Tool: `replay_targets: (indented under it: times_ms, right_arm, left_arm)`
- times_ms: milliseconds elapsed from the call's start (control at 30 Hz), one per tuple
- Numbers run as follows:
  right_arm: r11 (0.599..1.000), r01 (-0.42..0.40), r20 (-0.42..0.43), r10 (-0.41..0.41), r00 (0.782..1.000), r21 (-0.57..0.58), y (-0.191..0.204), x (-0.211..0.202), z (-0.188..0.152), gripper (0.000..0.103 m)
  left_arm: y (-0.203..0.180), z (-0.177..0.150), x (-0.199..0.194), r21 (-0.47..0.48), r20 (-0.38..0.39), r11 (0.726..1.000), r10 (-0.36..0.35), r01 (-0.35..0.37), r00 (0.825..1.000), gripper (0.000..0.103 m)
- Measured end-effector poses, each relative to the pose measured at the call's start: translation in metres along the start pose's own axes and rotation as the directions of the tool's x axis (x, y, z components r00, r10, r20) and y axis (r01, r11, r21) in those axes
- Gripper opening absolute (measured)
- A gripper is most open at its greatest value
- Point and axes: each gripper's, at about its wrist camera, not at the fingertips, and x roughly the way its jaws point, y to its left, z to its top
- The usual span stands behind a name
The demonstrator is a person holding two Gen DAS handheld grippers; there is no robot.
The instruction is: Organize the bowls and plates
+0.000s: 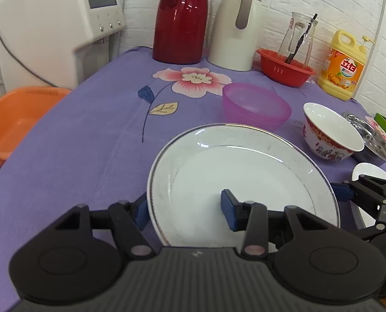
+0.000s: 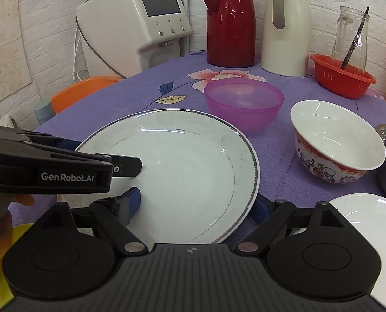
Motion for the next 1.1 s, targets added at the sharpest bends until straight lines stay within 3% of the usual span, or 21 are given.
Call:
replay_targets:
  times_ms: [167,533,833,1100]
  right_arm:
    - [1.000,-0.015,0.005,0.015,1.000,0.028,0.001,-0.008,0.001,0.103]
    - [1.000,-0.013,0.125,0.013,0.992,0.006,0.022,-0.064,0.003,0.103]
    - [1.000,0.001,0.124,-0.003,0.992,0.016,0.060,-0.117,-0.047,0.103]
    - [0.998,-0.013,0.079,0.008,0.997,0.061,0.080,-0.133,-0.087,0.103]
  left_arm:
    - [-0.002,0.004,-0.009,-0.011,0.014,1.000,0.027,-0.027,1.000,0.042]
    - [-0.011,0.003,-0.070,0.013,0.113,1.000,0.017,-0.019,0.993,0.043]
    - [-0.013,-0.062,-0.119,-0.014,0.080,0.999,-0.038,0.039,0.996,0.044]
    - [-0.019,-0.106,-0.143,0.032,0.065,0.999,-0.017,0.015,0.998,0.045]
